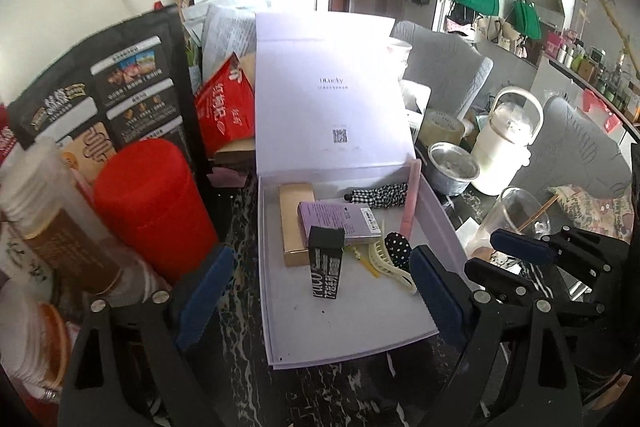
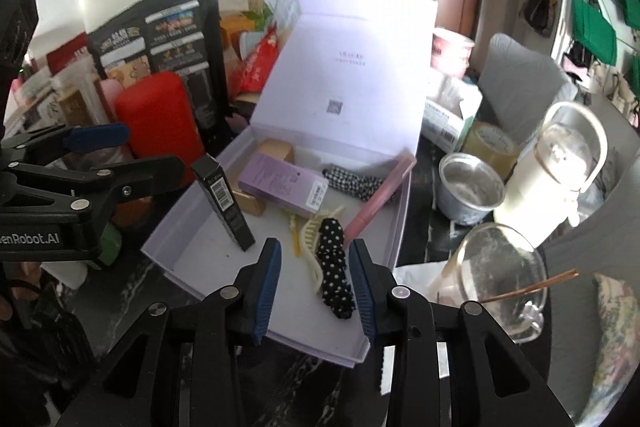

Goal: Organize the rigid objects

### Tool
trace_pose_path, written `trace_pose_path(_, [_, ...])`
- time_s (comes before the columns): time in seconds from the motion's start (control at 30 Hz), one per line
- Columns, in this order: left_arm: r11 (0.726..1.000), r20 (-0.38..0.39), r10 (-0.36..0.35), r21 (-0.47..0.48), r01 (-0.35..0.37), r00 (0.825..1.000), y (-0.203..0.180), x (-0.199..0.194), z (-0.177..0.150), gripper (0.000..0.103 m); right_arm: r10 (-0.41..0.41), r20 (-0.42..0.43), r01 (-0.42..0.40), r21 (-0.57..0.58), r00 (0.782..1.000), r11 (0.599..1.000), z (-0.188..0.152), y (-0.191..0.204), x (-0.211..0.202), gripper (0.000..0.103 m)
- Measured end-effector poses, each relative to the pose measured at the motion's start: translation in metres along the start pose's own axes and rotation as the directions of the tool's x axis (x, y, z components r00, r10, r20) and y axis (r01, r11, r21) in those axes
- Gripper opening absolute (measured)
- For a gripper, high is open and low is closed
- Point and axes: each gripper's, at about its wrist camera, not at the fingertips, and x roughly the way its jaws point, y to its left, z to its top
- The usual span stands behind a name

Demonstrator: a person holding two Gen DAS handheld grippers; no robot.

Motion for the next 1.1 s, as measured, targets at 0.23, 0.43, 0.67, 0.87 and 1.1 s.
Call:
trace_pose_path(0.23, [0.999, 0.066, 0.028, 0.018, -0.029, 0.997, -0.007, -0.036, -0.001, 0.091, -0.025, 0.067, 0.026, -0.013, 0.997, 1.000, 0.001, 0.009, -0.034, 0.035])
trace_pose_path(0.43, [0.999, 0.105, 0.031, 0.026, -0.034, 0.994, -0.012, -0.060, -0.007, 0.091, -0.048, 0.115, 0.050, -0.018, 0.992, 0.999, -0.001, 0.014, -0.060, 0.041])
trace_pose_path(0.67, [0.999, 0.114, 0.038, 0.025, -0.041, 0.993, -0.014, -0.077, -0.018, 0.091, -0.056, 0.135, 0.058, -0.015, 0.989, 0.998, -0.006, 0.020, -0.074, 0.042])
trace_pose_path(0.87, [0.999, 0.113, 0.045, 0.009, -0.046, 0.993, -0.016, -0.091, -0.032, 0.091, -0.051, 0.141, 0.052, -0.002, 0.989, 0.999, -0.019, 0.025, -0.085, 0.045])
trace_pose_path(1.1, [0.999, 0.087, 0.046, 0.008, -0.047, 0.995, -0.025, -0.095, -0.057, 0.091, -0.055, 0.148, 0.053, 0.019, 0.987, 0.998, -0.043, 0.032, -0.101, 0.052])
